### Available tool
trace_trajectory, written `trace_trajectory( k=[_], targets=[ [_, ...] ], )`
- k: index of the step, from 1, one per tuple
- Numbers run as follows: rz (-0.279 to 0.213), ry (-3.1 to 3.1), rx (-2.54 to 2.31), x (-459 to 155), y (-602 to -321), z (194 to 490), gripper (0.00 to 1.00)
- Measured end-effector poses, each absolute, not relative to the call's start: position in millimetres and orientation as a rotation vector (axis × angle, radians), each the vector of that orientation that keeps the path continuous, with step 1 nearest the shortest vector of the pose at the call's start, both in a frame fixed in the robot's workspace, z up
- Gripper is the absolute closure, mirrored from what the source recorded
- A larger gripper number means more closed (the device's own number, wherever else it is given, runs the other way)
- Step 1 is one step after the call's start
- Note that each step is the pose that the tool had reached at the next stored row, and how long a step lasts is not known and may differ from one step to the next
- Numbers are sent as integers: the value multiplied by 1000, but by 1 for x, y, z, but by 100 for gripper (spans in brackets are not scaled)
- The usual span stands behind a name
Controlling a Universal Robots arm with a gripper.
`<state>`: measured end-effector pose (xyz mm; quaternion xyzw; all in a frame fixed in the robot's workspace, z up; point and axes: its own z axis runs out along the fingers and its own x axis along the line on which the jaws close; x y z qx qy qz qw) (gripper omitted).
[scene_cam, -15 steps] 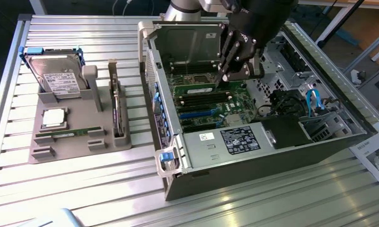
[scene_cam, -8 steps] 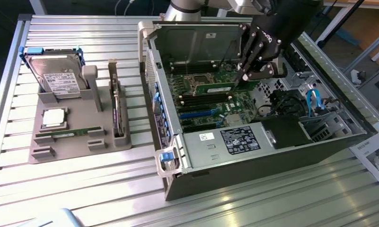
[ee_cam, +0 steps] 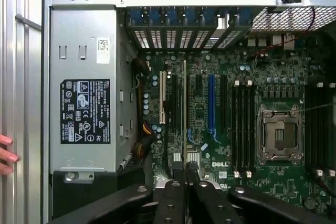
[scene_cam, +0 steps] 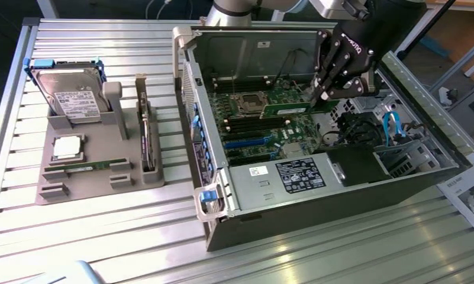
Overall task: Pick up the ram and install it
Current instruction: 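Pick up the ram and move it above insertion slot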
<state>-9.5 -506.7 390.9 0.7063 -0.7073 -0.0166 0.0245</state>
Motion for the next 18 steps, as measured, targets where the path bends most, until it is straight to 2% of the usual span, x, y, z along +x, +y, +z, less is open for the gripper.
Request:
trace_trajectory(
  k=[12,18],
  targets=[
    [-51,-2188,2185,-9,-504,391,88],
    [-52,-2188,2185,-9,-492,390,88]
  ],
)
